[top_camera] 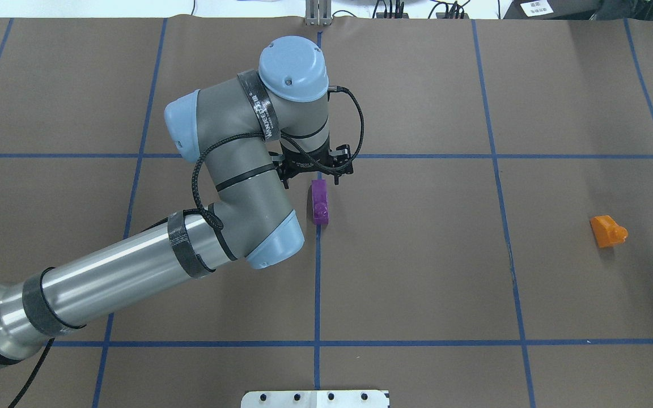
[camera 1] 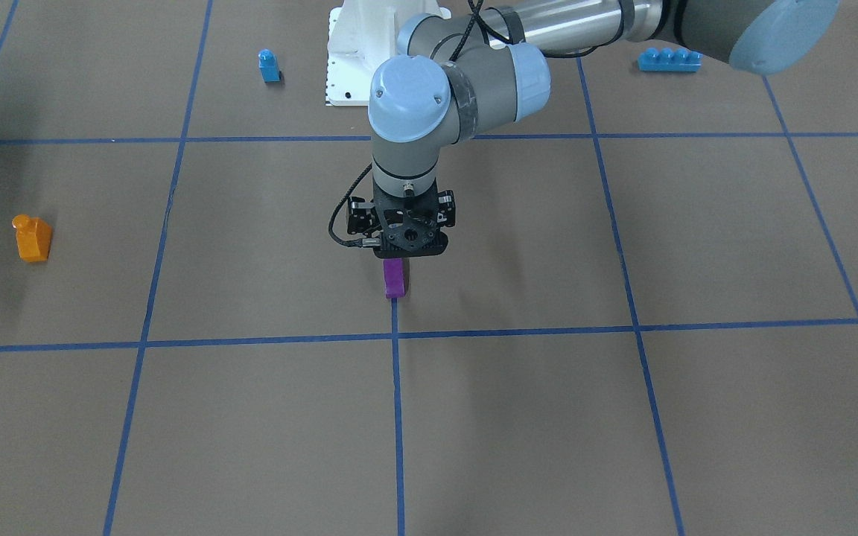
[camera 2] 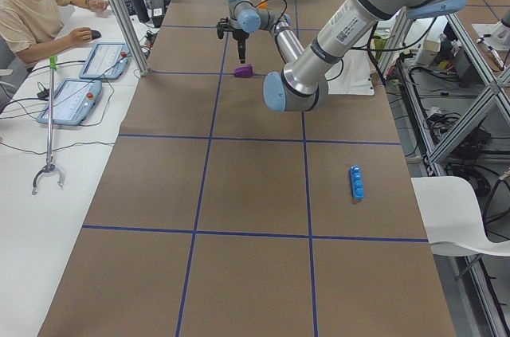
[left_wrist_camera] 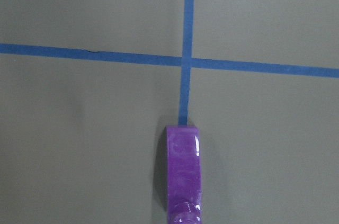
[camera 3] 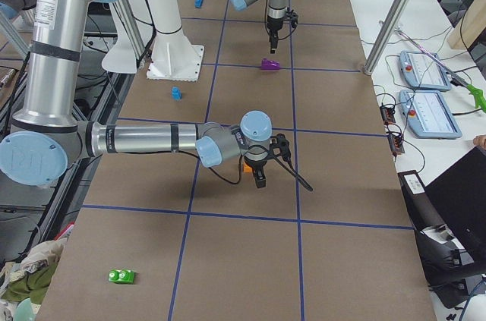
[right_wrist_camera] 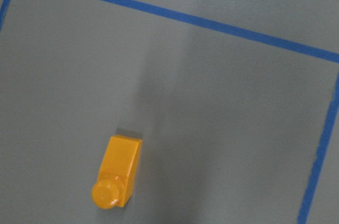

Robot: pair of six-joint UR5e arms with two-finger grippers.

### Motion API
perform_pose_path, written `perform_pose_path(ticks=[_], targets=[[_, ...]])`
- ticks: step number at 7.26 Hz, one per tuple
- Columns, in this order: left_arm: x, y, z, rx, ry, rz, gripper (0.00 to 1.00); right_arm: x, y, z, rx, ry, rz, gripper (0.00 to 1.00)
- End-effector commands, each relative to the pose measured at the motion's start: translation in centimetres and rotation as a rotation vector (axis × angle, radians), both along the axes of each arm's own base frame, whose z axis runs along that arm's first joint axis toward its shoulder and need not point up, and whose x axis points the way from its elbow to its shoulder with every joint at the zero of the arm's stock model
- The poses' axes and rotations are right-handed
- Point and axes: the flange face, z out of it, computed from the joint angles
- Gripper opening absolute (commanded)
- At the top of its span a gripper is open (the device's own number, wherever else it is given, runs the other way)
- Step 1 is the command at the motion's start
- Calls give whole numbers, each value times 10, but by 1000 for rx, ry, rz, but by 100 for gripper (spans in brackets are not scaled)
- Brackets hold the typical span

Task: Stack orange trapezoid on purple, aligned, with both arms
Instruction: 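Grasp the orange trapezoid block with the right gripper while the left gripper hovers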

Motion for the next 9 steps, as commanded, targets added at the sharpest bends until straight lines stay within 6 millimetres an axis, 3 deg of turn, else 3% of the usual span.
perform_pose_path(ticks=[1,3,4,6,7,9], targets=[[1,3,2,0,-3,2,100,-52,8,3,-82,14,37,100],[2,4,2,-7,-3,-2,100,-99,-9,-20,-167,-1,89,100],[1,4,1,-5,0,-2,100,-101,-10,-17,-165,12,93,100],[1,4,1,-6,0,-3,100,-114,-5,11,-171,82,85,100],[-1,4,-1,-5,4,-6,100,-112,-3,16,-176,91,87,100],[-1,5,0,-6,4,-5,100,-134,3,14,-167,100,51,99]])
